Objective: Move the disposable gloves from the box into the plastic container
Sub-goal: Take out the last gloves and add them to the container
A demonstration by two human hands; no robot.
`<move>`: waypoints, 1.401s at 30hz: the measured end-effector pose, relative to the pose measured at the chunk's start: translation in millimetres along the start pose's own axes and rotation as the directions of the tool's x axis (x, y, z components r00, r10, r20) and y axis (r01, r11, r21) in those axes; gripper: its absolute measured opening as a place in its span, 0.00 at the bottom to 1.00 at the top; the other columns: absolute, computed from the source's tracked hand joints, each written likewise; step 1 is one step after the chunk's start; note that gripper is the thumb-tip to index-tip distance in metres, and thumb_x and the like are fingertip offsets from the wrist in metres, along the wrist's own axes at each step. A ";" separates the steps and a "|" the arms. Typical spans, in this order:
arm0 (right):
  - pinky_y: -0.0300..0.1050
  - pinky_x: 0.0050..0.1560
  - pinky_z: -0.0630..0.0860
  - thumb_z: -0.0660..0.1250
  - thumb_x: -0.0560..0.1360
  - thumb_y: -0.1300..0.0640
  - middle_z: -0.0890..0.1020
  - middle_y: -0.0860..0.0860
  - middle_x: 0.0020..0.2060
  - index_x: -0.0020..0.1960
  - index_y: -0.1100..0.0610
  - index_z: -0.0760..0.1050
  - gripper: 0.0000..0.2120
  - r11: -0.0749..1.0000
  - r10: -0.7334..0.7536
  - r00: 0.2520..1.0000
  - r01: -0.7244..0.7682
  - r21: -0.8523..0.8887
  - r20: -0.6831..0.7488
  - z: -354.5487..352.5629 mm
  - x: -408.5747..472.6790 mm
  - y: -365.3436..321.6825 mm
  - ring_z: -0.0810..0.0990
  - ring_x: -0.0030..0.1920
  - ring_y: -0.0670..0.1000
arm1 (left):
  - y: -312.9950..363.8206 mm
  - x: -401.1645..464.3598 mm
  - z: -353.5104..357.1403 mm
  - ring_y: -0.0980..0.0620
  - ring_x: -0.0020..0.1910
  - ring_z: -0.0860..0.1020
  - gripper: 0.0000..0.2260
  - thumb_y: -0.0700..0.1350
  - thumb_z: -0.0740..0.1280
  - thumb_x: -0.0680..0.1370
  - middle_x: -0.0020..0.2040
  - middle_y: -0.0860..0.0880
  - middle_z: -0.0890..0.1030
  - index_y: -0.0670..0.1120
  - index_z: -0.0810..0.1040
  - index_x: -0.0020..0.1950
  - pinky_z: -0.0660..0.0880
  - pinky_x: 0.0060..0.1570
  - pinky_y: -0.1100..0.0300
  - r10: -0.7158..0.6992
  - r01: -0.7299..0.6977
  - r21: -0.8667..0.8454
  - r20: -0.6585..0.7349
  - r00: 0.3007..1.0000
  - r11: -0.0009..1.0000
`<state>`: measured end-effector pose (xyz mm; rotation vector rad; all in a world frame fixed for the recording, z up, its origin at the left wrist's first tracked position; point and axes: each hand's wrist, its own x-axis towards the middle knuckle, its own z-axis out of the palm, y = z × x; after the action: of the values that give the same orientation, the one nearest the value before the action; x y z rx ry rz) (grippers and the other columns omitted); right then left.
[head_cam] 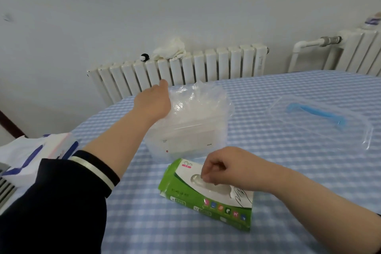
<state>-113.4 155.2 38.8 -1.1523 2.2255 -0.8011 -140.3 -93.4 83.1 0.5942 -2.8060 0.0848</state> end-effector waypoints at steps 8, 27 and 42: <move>0.41 0.61 0.66 0.65 0.79 0.50 0.66 0.41 0.64 0.64 0.39 0.75 0.15 0.923 -0.128 0.990 0.143 -0.358 0.065 7.0 3.3 9.4 0.62 0.64 0.43 | -8.0 -16.0 -20.6 0.43 0.51 0.70 0.24 0.32 0.59 0.73 0.50 0.45 0.73 0.44 0.68 0.69 0.65 0.50 0.52 0.107 -0.134 -0.090 -0.257 0.960 0.987; 0.33 0.50 0.74 0.68 0.76 0.57 0.82 0.42 0.46 0.41 0.49 0.80 0.07 0.898 -0.122 0.902 0.278 0.341 -0.414 1.0 11.9 9.9 0.79 0.46 0.39 | 7.4 -154.3 45.3 0.64 0.56 0.67 0.36 0.59 0.80 0.63 0.56 0.64 0.67 0.58 0.63 0.63 0.68 0.52 0.71 0.482 -0.236 -0.597 0.293 0.826 0.767; 0.47 0.46 0.78 0.64 0.77 0.56 0.82 0.60 0.45 0.58 0.69 0.77 0.18 0.215 0.129 0.982 0.105 0.971 -0.134 -18.6 7.1 5.1 0.81 0.42 0.55 | 7.5 -130.6 -24.8 0.60 0.58 0.77 0.43 0.58 0.78 0.65 0.66 0.66 0.70 0.71 0.56 0.71 0.76 0.54 0.65 0.417 -0.178 -0.887 0.018 0.909 0.426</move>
<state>-132.1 156.6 47.0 -0.3456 1.2105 -1.9809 -22.3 -32.9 71.0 -0.1949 -2.5970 -1.3781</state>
